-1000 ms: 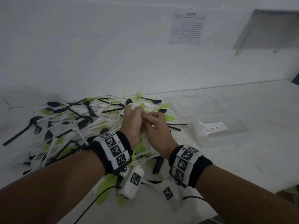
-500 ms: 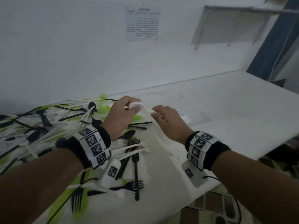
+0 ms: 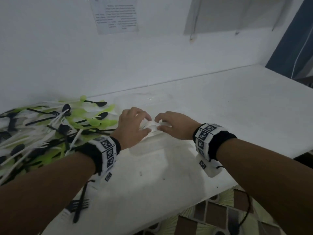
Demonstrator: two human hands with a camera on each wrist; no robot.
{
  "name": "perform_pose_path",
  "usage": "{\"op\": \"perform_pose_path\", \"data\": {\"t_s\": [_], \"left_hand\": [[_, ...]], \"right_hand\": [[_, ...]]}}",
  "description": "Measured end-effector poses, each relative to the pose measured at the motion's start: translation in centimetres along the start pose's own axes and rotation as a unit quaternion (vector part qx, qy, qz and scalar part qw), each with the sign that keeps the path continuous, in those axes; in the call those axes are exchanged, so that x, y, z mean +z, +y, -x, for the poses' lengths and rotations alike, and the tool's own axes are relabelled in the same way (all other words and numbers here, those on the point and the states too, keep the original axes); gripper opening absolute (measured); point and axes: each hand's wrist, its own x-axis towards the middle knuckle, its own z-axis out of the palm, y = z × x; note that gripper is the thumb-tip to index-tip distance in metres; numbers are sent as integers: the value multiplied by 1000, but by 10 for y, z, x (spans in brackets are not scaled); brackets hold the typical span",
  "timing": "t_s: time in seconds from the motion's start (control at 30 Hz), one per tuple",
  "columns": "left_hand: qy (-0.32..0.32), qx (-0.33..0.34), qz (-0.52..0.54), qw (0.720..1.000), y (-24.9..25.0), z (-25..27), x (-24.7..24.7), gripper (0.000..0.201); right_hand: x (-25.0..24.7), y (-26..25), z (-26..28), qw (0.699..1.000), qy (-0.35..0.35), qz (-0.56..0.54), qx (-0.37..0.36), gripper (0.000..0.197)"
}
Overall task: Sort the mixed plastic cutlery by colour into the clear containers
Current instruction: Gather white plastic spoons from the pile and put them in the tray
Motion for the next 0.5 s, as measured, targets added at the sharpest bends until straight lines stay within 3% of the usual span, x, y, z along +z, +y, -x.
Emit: {"op": "perform_pose_path", "data": {"t_s": [0.1, 0.17, 0.3, 0.5], "left_hand": [[-114, -44, -78, 989, -17, -10, 7, 98], [-173, -77, -73, 979, -24, -14, 11, 110], [-190, -104, -71, 974, -18, -16, 16, 103], [-131, -130, -30, 982, -10, -15, 13, 72]], "right_hand": [[10, 19, -5, 999, -26, -38, 21, 23], [14, 26, -6, 992, -30, -116, 32, 17], [15, 30, -12, 989, -46, -141, 13, 17], [15, 33, -13, 988, -39, -148, 17, 21]]}}
